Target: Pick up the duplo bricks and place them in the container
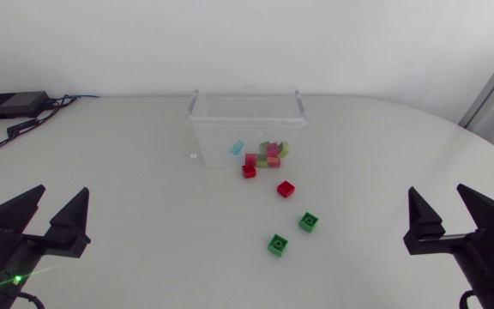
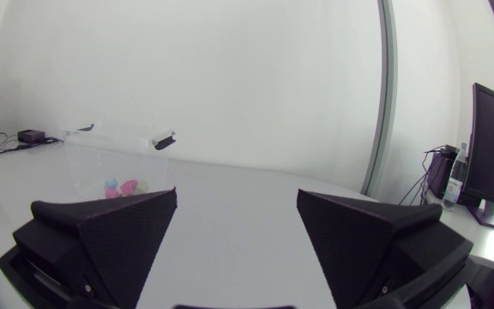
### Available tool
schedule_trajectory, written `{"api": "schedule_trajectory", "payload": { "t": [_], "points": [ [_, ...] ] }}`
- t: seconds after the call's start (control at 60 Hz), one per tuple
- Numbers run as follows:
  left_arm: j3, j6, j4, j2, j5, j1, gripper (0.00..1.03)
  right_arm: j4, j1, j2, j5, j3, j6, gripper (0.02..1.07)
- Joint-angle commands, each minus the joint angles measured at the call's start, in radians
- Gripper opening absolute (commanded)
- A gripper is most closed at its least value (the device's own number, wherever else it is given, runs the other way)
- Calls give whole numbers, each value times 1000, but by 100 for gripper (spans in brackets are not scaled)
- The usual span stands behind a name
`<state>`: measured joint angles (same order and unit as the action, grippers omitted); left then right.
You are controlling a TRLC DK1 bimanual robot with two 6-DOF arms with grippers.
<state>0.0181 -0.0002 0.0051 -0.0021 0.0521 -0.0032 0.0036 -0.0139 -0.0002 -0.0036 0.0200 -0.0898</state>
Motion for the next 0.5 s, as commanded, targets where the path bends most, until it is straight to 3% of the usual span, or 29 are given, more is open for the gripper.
{"api": "schedule_trajectory", "payload": {
  "t": [0.0, 0.483],
  "points": [
    [-20, 5, 3, -10, 3, -4, 99, -10, 2, -4, -4, -22, 7, 103],
    [-20, 2, 4, -10, 3, -7, 99, -8, 5, -6, -4, -22, 7, 103]
  ]
}}
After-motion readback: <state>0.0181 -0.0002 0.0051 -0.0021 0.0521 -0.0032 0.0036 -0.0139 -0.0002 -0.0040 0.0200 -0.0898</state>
